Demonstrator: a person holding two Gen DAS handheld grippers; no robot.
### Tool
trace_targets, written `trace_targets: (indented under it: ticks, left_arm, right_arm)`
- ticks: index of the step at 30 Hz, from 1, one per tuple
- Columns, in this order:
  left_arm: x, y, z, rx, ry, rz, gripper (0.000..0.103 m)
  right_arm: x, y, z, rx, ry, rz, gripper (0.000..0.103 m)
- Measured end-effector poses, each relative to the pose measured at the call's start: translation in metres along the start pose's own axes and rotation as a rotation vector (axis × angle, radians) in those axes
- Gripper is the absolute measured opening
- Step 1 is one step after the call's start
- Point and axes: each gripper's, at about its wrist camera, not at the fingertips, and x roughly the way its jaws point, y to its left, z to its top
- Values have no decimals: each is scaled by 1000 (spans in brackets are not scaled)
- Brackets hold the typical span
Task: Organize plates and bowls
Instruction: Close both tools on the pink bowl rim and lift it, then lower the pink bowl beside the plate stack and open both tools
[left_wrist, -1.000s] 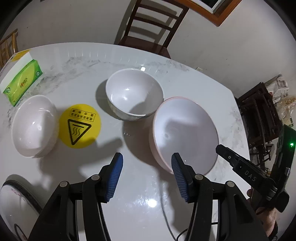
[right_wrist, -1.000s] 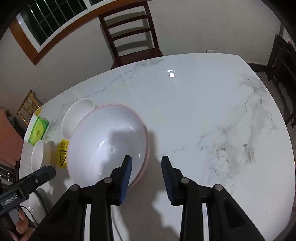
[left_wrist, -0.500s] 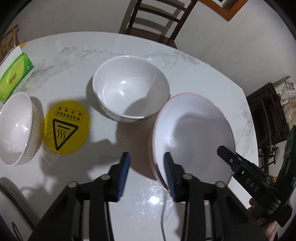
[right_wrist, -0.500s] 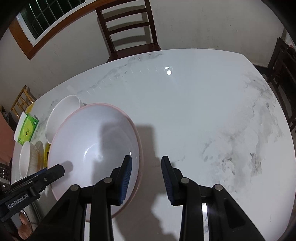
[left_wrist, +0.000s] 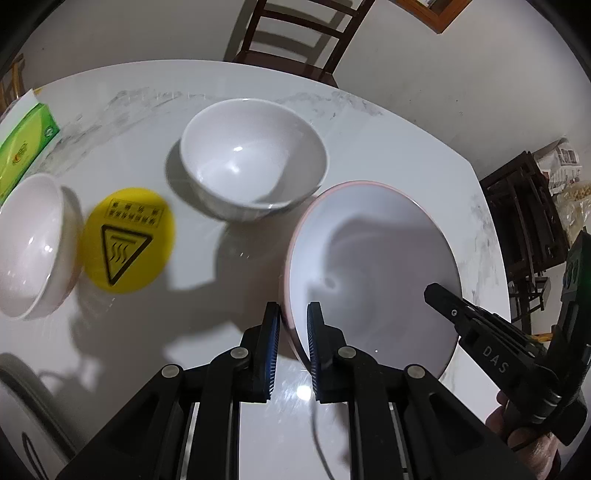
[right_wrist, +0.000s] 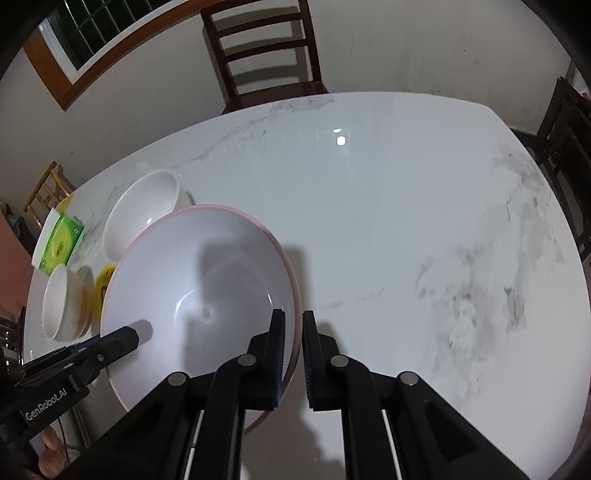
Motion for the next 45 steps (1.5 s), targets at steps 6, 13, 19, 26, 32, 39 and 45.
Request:
trace_targets:
  ticks: [6, 13, 19, 26, 32, 39, 45]
  left_arm:
    - [-20, 11, -25, 0, 3, 7, 12]
    - [-46, 30, -65, -20, -2, 25, 11]
    - [-61, 48, -102, -52, 7, 35, 11]
    - [-76, 65, -134, -73, 12, 37, 11]
    - [-84, 74, -147, -74, 3, 55, 11]
    - [-84, 78, -153, -74, 3, 59, 11]
    - [-83, 79, -156, -70, 2, 71, 11]
  right_arm:
    - [-19, 18, -25, -28, -5, -8, 9]
    - [-35, 39, -65, -46, 6, 8, 10]
    - [-45, 60, -99, -76, 19, 2, 10]
    - [-55, 79, -132, -98, 37, -9, 11]
    - [-59, 90, -152, -108, 47, -6, 13]
    - [-59, 91, -161, -109, 54, 0, 14]
    - [-55, 91, -166, -104, 69, 13, 14]
